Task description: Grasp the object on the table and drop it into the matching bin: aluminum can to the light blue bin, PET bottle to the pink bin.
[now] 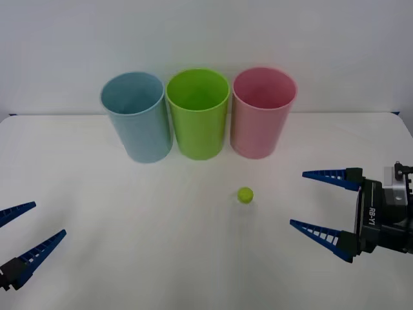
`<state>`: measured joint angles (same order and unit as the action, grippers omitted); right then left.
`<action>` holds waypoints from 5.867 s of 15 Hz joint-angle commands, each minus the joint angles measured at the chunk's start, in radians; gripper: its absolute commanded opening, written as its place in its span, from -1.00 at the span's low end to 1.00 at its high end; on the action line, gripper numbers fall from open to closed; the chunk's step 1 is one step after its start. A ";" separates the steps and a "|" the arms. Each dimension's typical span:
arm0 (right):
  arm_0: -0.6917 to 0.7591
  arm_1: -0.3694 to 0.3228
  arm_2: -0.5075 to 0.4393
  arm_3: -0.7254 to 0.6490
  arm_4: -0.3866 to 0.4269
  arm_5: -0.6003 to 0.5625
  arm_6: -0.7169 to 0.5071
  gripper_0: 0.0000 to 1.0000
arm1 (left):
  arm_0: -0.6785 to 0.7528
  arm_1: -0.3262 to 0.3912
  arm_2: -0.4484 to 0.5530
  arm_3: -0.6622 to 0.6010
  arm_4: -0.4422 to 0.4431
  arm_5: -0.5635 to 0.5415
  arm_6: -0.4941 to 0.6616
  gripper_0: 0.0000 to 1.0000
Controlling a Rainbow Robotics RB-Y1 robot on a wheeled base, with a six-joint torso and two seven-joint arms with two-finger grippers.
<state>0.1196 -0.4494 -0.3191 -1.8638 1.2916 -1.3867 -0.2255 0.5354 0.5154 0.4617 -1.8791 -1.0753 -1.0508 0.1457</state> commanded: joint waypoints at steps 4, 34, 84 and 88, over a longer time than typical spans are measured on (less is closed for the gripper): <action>0.014 0.021 -0.032 -0.032 -0.017 -0.003 0.005 1.00 | 0.000 0.000 0.000 0.000 0.000 0.000 0.000 1.00; 0.101 0.219 0.150 0.236 0.150 0.235 0.327 1.00 | 0.000 0.000 0.000 0.000 0.000 0.000 0.000 1.00; 0.183 0.058 0.204 -0.299 -0.124 0.574 0.123 -1.00 | 0.000 0.000 0.000 0.000 0.000 0.000 0.000 1.00; 0.086 0.058 0.163 -0.388 0.003 0.643 -0.094 -1.00 | 0.000 0.000 0.000 0.000 0.000 0.000 0.000 1.00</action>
<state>0.2329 -0.3915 -0.1549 -2.2496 1.2738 -0.7569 -0.2825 0.5353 0.5154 0.4617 -1.8791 -1.0753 -1.0508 0.1457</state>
